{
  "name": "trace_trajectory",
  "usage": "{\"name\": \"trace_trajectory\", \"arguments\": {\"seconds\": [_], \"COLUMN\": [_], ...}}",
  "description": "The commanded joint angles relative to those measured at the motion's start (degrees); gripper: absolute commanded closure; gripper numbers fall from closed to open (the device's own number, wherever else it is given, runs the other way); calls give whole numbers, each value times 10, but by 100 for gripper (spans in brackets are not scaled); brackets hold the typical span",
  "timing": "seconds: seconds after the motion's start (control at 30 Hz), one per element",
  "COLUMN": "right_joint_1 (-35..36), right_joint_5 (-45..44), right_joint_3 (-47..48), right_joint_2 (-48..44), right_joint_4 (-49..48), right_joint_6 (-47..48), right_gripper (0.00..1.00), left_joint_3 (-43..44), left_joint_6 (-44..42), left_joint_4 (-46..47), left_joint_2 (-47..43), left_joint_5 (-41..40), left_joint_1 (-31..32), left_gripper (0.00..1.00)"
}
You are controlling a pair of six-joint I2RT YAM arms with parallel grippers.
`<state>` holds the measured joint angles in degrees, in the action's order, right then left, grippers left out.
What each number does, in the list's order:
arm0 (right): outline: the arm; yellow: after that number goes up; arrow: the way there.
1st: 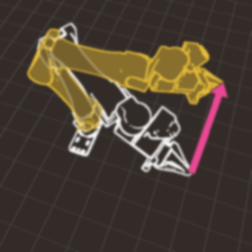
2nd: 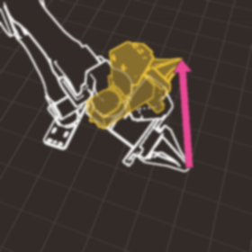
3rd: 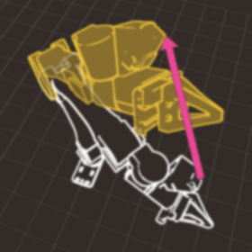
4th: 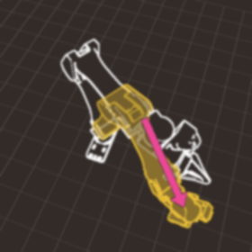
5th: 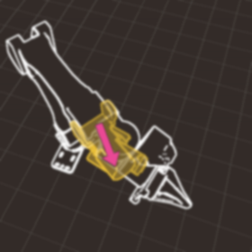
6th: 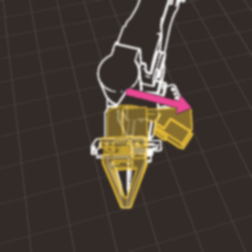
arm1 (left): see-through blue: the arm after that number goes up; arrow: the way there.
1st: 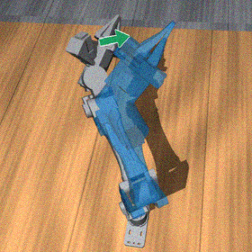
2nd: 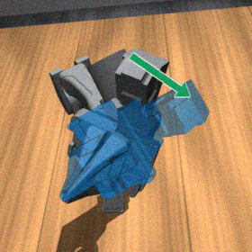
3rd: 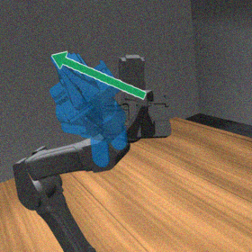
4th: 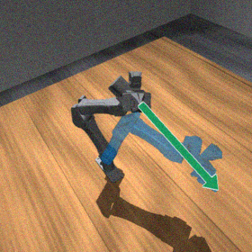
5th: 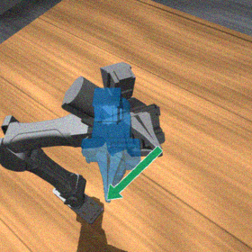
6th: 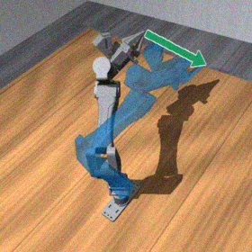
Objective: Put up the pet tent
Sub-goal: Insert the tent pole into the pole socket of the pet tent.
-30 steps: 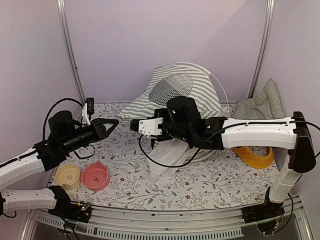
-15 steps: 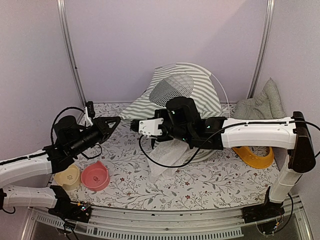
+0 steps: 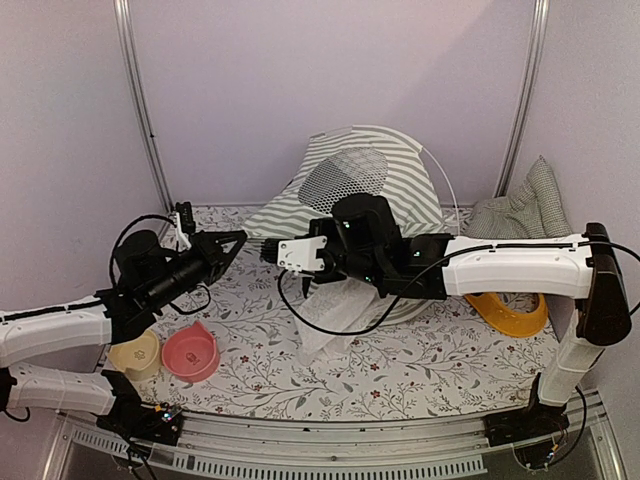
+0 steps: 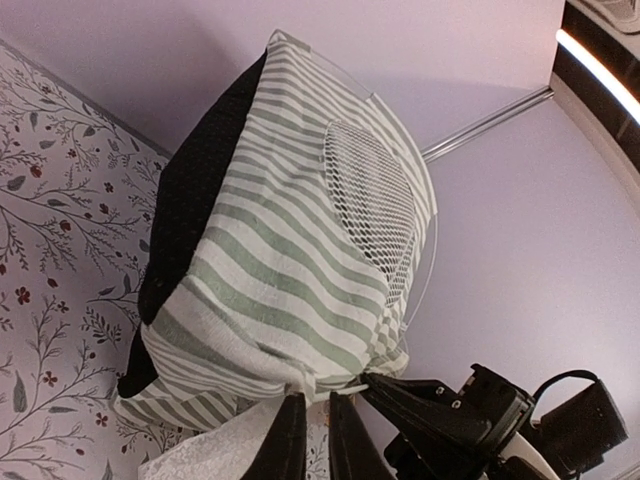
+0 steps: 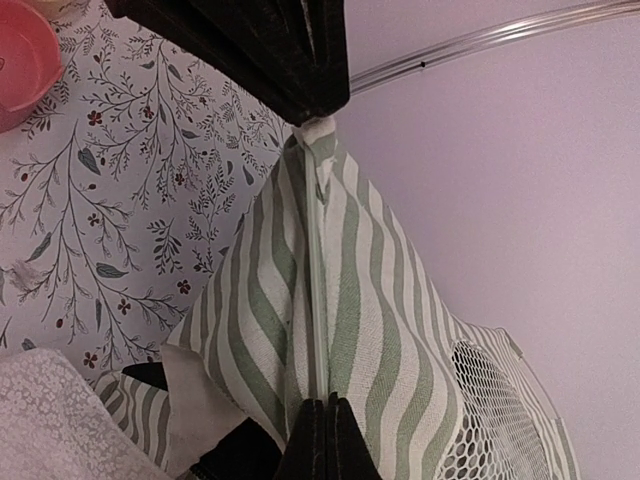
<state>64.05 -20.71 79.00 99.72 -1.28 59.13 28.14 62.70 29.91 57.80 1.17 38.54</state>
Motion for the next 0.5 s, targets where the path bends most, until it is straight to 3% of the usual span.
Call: {"name": "trace_trajectory", "arguments": {"seconds": [0.0,0.47], "right_joint_1": [-14,-14], "right_joint_5": [-19,-20], "right_joint_3": [5,8], "right_joint_2": [15,18], "right_joint_4": [15,13], "right_joint_6": [-17,-16], "right_gripper": [100,100], "left_joint_3": [13,18], "left_joint_6": [0,-12], "left_joint_4": [25,4], "left_joint_2": [10,15], "left_joint_5": [18,11], "left_joint_1": [-5,-5], "left_gripper": [91,91]}}
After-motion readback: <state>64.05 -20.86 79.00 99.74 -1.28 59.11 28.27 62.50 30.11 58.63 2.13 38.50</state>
